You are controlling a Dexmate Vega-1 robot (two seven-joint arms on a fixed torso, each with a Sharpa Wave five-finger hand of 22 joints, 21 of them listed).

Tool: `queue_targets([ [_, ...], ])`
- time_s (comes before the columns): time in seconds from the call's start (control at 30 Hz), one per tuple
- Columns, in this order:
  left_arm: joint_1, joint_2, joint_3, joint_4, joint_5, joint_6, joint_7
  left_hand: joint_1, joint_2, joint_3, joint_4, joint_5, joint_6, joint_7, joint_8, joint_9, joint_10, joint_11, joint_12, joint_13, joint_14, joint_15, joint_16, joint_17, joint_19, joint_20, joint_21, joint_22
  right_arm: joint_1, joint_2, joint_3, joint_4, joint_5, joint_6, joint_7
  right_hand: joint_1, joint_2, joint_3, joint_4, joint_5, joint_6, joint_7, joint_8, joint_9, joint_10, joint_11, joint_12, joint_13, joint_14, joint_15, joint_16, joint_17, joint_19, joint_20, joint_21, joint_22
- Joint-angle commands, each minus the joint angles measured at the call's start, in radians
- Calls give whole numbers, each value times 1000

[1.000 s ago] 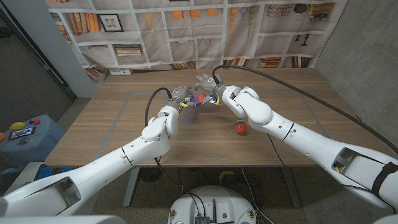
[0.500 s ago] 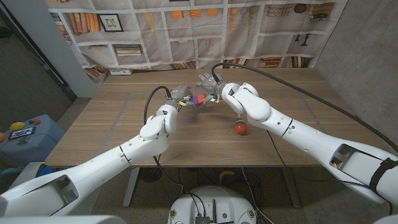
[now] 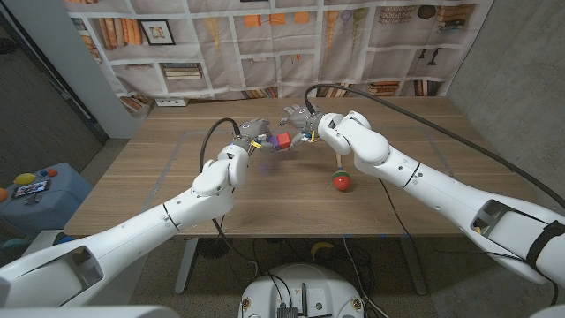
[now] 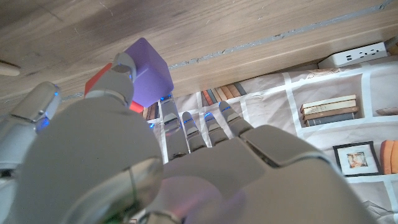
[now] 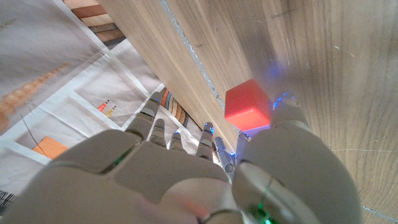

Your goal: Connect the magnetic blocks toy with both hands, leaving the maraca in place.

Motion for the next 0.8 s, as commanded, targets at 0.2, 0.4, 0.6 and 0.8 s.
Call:
queue_targets([
  [0.2,-10,54,-32,-15,4,-61,-76,6,13,1,8,9,137,-83,3,20,5,2,-3,2,2,-1,3,2,7,4,2,3,5,-54,57,-28,155,9,32,-16,7,3,8,6,-4,-4,-7,1,-4,-1,10,1,-3,5,3,6,-6,6,1,4],
  [0.4,-19,64,-43,-6,-2,-90,-105,6,14,0,8,9,140,-82,3,20,4,1,-3,2,3,-3,3,2,7,3,2,3,2,-77,83,-21,239,23,22,-17,11,4,9,6,-3,-6,-7,1,1,-2,13,2,-2,6,4,5,-8,6,1,4],
  [0.6,-43,67,-35,2,20,-92,-154,6,13,-1,8,9,139,-85,3,21,4,1,-3,2,2,-2,3,2,6,3,2,3,-5,-96,101,-25,299,13,7,-19,19,5,10,5,1,-9,-7,1,6,-6,17,2,-2,7,5,6,-15,15,1,4],
  [0.8,-92,73,-20,10,24,-93,-270,6,15,-3,9,10,128,-84,-3,21,-9,9,-8,2,-10,4,-1,2,-1,8,-1,4,-28,-115,135,-31,383,0,-33,-23,29,7,8,0,32,-16,2,0,34,-14,29,2,21,-1,15,4,-1,4,9,4],
])
